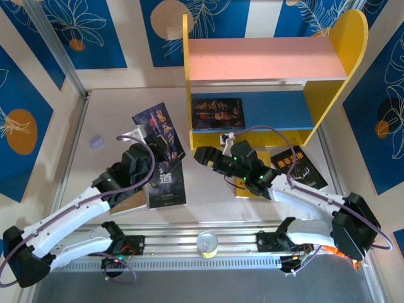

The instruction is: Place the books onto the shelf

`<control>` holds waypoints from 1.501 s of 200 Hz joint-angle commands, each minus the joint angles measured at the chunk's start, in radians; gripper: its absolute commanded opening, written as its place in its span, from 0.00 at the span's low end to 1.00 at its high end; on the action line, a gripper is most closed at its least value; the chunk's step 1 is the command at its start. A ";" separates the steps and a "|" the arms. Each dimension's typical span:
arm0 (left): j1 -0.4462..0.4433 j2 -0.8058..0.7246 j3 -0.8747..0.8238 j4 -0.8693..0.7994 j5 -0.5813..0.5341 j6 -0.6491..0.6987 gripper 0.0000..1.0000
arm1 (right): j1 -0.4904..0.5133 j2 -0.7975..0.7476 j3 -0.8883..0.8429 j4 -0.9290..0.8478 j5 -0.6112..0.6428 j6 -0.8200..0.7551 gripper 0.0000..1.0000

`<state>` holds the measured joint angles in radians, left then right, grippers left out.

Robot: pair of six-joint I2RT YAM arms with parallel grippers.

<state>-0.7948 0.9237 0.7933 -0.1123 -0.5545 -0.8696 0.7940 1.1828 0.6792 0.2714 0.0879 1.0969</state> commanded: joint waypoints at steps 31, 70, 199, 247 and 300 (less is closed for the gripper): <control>0.005 -0.016 -0.051 0.414 -0.115 0.016 0.00 | 0.016 0.094 0.093 0.205 0.015 0.109 0.88; 0.005 0.010 -0.072 0.557 -0.080 0.015 0.00 | 0.013 0.137 0.144 0.219 0.009 0.146 0.89; -0.001 0.042 -0.173 0.844 -0.022 -0.034 0.00 | 0.019 0.310 0.195 0.417 -0.087 0.309 0.83; -0.021 0.075 -0.198 0.914 -0.043 -0.065 0.00 | 0.021 0.339 0.189 0.504 -0.093 0.338 0.65; -0.039 0.106 -0.203 0.946 -0.064 -0.073 0.00 | 0.019 0.320 0.178 0.508 -0.090 0.327 0.38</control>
<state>-0.8028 1.0267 0.5892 0.7116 -0.6571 -0.9112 0.8013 1.5093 0.8379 0.7395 0.0223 1.4387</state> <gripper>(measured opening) 0.170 0.439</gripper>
